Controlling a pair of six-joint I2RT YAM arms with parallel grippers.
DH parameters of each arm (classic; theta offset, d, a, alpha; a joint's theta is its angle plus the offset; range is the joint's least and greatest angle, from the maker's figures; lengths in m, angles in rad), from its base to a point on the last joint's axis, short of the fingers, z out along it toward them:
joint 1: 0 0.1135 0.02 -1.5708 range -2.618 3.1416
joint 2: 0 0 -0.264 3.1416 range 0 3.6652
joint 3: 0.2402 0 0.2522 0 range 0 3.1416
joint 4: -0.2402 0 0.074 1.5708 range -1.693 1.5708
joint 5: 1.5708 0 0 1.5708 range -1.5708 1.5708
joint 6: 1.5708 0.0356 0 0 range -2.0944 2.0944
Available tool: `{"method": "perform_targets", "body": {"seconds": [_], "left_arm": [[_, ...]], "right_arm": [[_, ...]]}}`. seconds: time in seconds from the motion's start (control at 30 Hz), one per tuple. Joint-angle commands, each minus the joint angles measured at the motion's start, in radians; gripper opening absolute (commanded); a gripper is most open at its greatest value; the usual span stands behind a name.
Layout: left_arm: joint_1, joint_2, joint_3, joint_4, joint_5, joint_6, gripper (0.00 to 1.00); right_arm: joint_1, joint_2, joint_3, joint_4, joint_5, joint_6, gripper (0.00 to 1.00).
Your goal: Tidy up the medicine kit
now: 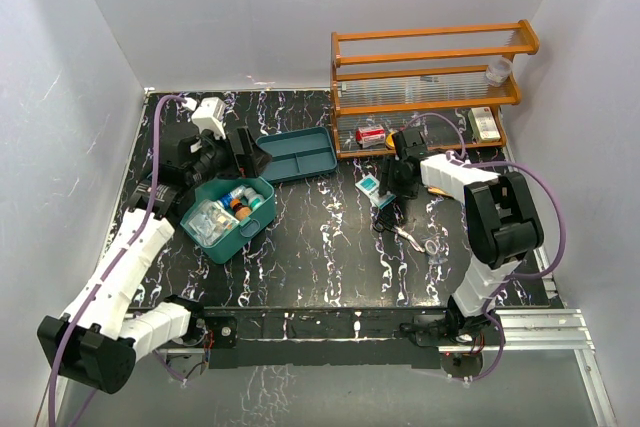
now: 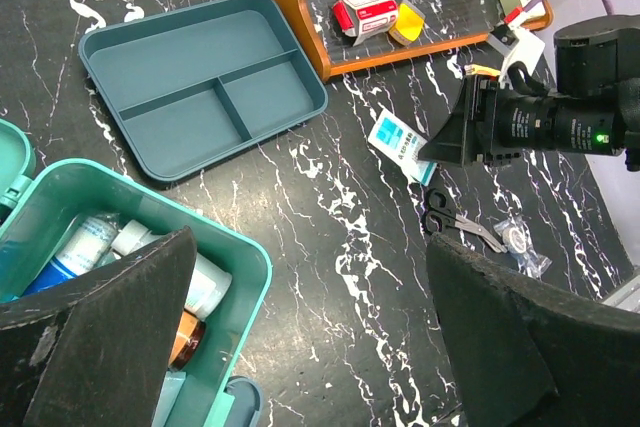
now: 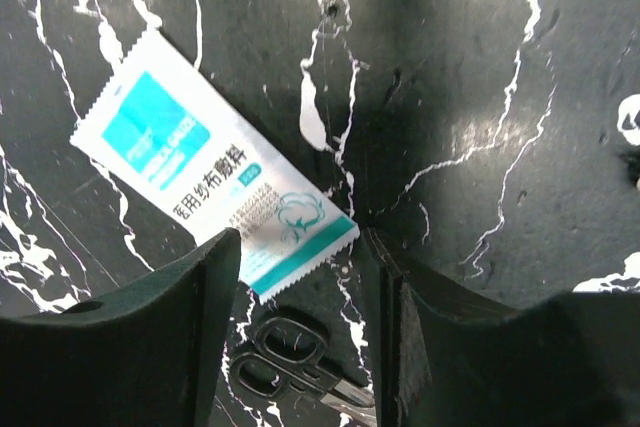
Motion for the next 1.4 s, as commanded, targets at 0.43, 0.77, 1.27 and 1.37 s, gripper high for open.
{"method": "perform_targets", "body": {"seconds": [0.43,0.77,1.27,1.37], "left_arm": [[0.004,0.031,0.016,0.001,0.044,0.013,0.96],[0.003,0.020,0.034,-0.093,-0.107,-0.004,0.96],[0.003,-0.039,0.035,-0.251,-0.340,-0.136,0.96],[0.004,-0.040,0.039,-0.259,-0.336,-0.137,0.96]], "right_arm": [[0.047,-0.157,-0.069,-0.053,0.049,0.032,0.55],[0.317,-0.041,0.205,0.090,0.133,0.105,0.55],[0.481,0.425,0.686,0.161,0.424,0.156,0.53],[0.482,0.477,0.734,0.122,0.473,0.128,0.52]]}}
